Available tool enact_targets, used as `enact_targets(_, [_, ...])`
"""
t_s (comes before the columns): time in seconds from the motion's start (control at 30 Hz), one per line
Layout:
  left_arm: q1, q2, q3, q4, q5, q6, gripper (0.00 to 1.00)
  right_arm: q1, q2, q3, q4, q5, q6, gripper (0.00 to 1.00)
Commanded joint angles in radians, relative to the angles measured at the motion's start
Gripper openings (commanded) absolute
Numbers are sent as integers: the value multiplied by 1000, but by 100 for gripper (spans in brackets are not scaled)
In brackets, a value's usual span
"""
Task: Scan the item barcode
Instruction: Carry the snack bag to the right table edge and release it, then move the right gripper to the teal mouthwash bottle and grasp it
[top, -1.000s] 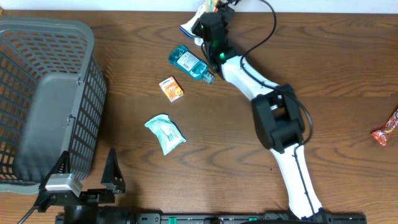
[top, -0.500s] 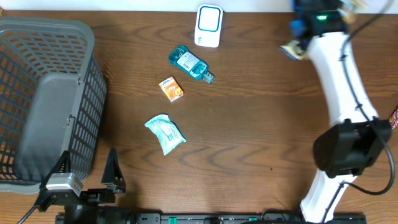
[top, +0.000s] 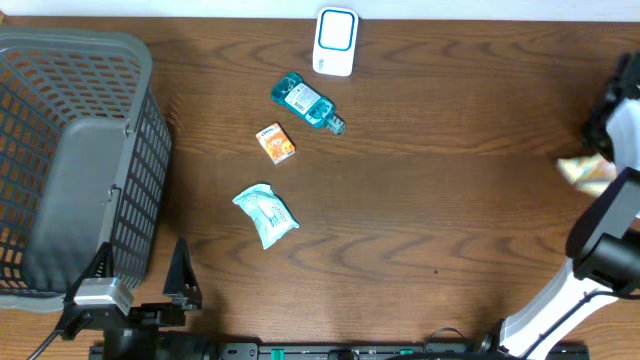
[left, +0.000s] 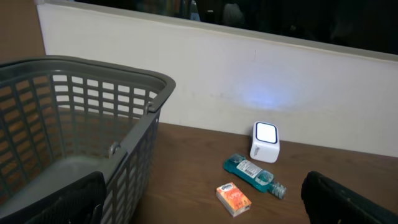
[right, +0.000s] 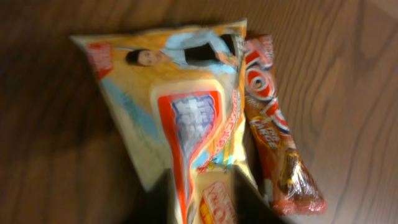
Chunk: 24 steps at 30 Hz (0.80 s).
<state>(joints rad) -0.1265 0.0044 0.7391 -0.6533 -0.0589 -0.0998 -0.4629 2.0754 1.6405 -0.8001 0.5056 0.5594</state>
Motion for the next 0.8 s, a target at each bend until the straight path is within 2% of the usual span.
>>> enact_targets(0.0, [-4,-2,-2,6,-6,16,98,-19,-3,4,16,-137,-39,75])
enact_targets(0.03, [-4,-2,-2,6,-6,16,98,-21,-3,13,14,-197,-66,95])
enact_targets(0.07, [-4,-2,-2,6,-6,16,98,-21,-4,24,10,-247,-91,99])
enact_targets(0.4, [-4,-2,-2,6,-6,16,98,79,-108,180,-152,-688,-111,99])
enact_targets(0.5, [-4,-2,-2,6,-6,16,98,194,-172,180,-154,-779,-112,99])
enact_targets(0.63, [-4,-2,-2,5,-6,16,98,412,-178,179,-133,-781,-118,99])
enact_targets(0.7, [-4,-2,-2,5,-6,16,98,506,-158,177,-98,-777,-198,99])
enact_targets(0.77, [-4,-2,-2,5,-6,16,98,605,-126,177,-53,-777,-347,99])
